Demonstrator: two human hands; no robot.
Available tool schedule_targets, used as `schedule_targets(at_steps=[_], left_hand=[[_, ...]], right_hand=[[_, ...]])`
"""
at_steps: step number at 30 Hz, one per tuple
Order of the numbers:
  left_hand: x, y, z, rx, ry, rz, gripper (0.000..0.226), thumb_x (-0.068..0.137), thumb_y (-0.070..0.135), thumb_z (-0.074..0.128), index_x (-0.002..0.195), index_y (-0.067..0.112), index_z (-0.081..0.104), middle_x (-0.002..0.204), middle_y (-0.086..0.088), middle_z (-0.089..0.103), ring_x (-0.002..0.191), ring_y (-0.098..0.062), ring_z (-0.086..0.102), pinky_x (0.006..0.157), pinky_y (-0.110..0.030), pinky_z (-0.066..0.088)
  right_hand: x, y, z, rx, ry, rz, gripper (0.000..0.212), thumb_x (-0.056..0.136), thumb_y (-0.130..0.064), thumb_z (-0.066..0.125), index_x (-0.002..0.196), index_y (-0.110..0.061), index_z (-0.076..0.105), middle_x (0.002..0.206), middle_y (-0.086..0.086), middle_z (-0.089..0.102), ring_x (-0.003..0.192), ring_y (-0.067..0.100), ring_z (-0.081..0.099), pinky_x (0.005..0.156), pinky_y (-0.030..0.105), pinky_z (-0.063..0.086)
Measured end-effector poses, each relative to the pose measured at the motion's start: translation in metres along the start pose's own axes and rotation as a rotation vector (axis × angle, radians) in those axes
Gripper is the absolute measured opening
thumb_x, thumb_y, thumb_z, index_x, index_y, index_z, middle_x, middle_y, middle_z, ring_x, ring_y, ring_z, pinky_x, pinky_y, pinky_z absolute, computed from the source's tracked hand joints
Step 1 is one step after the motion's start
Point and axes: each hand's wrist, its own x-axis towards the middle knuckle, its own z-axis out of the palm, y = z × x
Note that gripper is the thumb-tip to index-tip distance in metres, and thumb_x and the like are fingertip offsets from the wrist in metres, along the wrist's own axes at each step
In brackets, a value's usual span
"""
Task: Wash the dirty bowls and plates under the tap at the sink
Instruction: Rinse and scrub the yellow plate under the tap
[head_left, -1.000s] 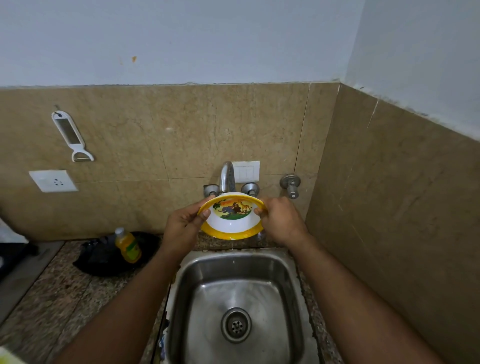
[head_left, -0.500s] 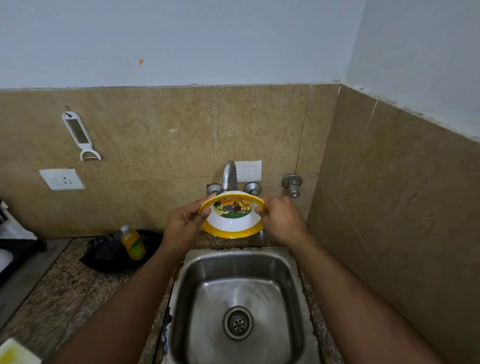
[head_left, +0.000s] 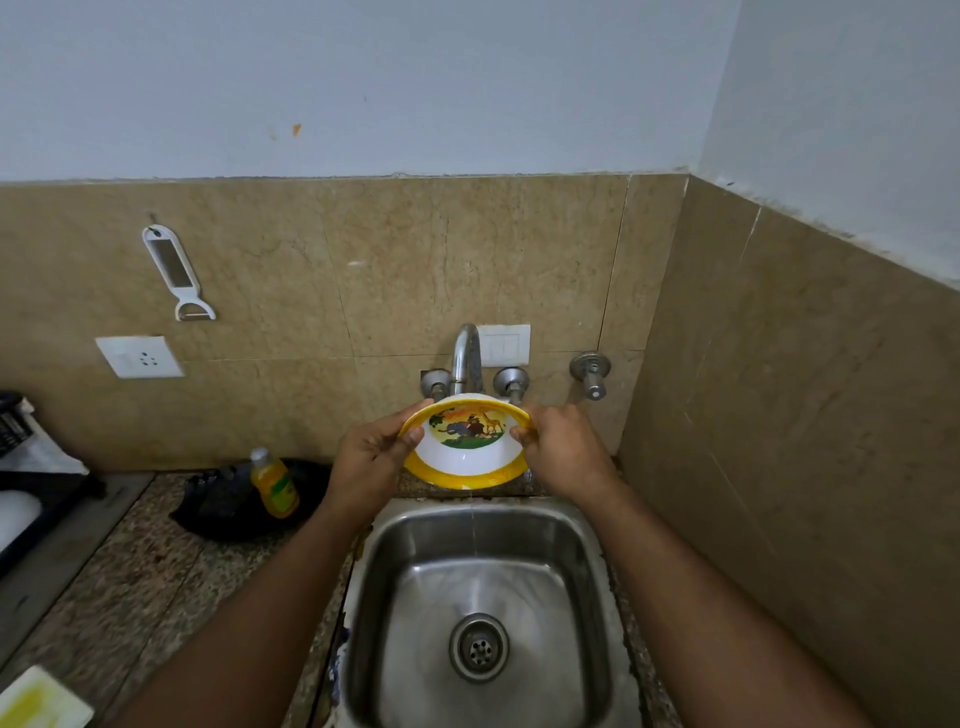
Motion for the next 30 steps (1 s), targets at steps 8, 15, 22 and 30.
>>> schedule_targets(at_steps=[8, 15, 22, 30], left_hand=[[-0.036, -0.025, -0.025, 0.136, 0.051, -0.182, 0.019, 0.095, 0.028, 0.07, 0.11, 0.037, 0.079, 0.1, 0.006, 0.081, 0.093, -0.015, 0.077, 0.081, -0.051, 0.063], [-0.053, -0.022, -0.1, 0.289, 0.211, -0.147, 0.017, 0.096, 0.024, 0.07, 0.106, 0.036, 0.078, 0.097, 0.014, 0.08, 0.093, -0.008, 0.075, 0.082, -0.048, 0.063], [-0.088, -0.034, -0.191, 0.55, 0.232, -0.086, 0.031, 0.1, 0.027, 0.063, 0.13, 0.03, 0.072, 0.122, 0.011, 0.074, 0.107, -0.004, 0.071, 0.088, -0.029, 0.059], [-0.124, -0.045, -0.356, 0.881, 0.184, -0.356, 0.057, 0.092, 0.037, 0.049, 0.143, 0.013, 0.06, 0.129, -0.016, 0.07, 0.106, -0.033, 0.072, 0.093, -0.037, 0.056]], right_hand=[[-0.001, 0.008, 0.039, 0.154, -0.286, 0.071, 0.043, 0.082, -0.056, 0.066, 0.074, -0.014, 0.069, 0.077, 0.006, 0.071, 0.079, 0.028, 0.069, 0.071, 0.043, 0.056], [0.011, -0.047, 0.066, 0.993, -0.579, 0.832, 0.069, 0.091, -0.065, 0.055, 0.102, 0.002, 0.066, 0.072, 0.015, 0.068, 0.054, 0.021, 0.058, 0.056, 0.031, 0.055], [0.022, -0.151, 0.14, 1.479, -0.694, 0.97, 0.016, 0.099, 0.002, 0.049, 0.096, 0.011, 0.062, 0.069, 0.024, 0.072, 0.051, 0.024, 0.072, 0.044, 0.035, 0.059], [0.024, -0.296, 0.223, 1.53, -0.821, 0.955, 0.01, 0.102, 0.008, 0.049, 0.098, 0.009, 0.059, 0.087, 0.023, 0.065, 0.084, 0.032, 0.063, 0.089, 0.053, 0.051]])
